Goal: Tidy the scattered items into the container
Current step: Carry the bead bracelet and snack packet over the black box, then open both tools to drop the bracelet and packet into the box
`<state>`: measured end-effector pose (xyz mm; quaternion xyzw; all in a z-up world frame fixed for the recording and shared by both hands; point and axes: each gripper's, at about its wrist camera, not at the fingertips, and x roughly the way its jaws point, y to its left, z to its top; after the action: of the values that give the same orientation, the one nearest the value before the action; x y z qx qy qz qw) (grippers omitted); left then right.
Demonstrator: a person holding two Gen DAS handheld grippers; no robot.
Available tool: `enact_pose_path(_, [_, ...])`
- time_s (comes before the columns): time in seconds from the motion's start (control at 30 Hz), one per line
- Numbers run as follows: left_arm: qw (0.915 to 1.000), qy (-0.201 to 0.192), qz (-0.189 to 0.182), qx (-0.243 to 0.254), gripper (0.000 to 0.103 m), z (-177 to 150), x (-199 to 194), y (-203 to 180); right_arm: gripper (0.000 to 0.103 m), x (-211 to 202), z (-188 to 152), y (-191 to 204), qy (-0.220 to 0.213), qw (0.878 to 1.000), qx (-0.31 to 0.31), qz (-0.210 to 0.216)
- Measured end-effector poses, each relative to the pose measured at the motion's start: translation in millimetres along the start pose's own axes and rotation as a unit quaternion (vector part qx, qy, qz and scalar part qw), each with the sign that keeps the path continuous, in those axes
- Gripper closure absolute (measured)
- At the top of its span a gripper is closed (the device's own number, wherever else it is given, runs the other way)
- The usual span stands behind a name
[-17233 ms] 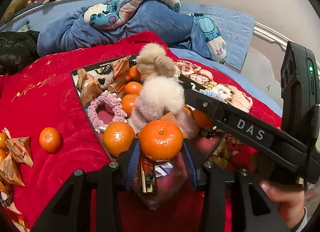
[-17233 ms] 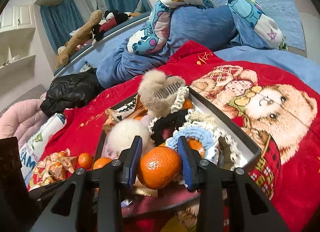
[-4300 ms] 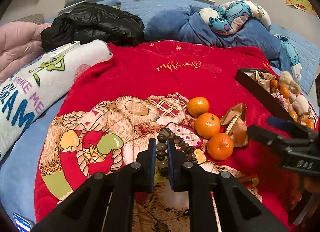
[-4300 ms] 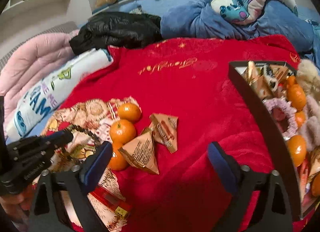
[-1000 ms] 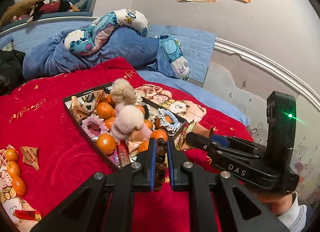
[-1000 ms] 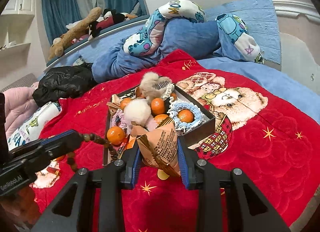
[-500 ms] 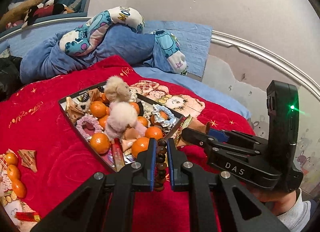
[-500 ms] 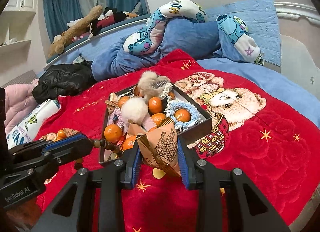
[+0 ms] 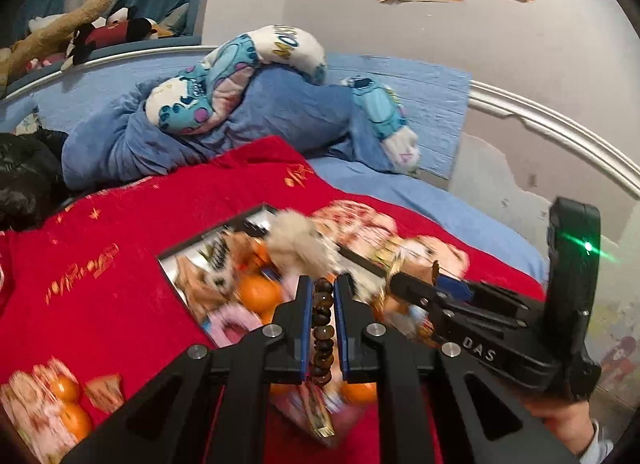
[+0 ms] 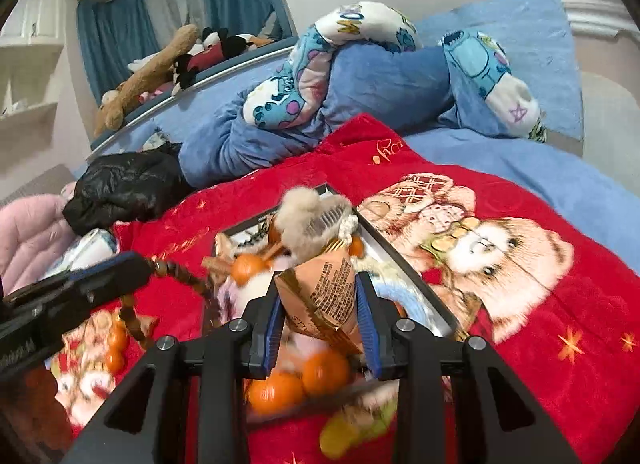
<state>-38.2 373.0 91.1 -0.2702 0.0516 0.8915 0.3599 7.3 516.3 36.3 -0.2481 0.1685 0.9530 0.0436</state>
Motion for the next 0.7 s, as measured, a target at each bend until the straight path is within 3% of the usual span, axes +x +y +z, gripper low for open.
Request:
enact_pose_path(0.27, [0.9999,-0.007,0.012,0.000,0.092,36.6,54.7,19.5,0.070,45.8,18.6,-0.4,0.009,1.000,-0.015,-0.024])
enact_pose_path(0.43, [0.9998,0.010,0.012,-0.016,0.092,30.7,93.7,22.4,0.070,57.4,15.1,-4.2,0.020,0.999,-0.022,-0.033])
enact_pose_path(0.63, [0.9990,0.021,0.025,-0.032,0.091,19.1,113.0,22.7,0.068,58.9,12.5,-4.9,0.023,0.999,-0.026,-0.022])
enact_pose_path(0.7, [0.9980,0.016,0.047,-0.039,0.084,19.1,111.4,25.2,0.063,57.8,12.1,-3.9,0.021,0.999,-0.027,-0.017])
